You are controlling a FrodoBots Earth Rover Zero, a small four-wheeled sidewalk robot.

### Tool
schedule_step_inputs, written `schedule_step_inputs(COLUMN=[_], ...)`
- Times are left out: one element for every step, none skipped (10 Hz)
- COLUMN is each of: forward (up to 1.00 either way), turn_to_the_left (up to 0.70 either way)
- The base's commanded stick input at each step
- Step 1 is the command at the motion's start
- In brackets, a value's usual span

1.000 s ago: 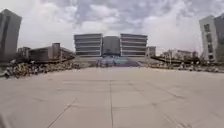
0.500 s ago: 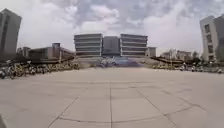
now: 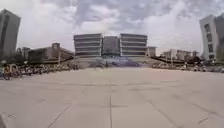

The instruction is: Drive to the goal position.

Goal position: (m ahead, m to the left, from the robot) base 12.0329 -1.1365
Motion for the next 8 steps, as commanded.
schedule_step_inputs(forward=[0.70, 0.70, 0.70, 0.70, 0.70, 0.70, 0.70, 0.70], turn_to_the_left=[0.00, 0.00, 0.00, 0.00, 0.00, 0.00, 0.00, 0.00])
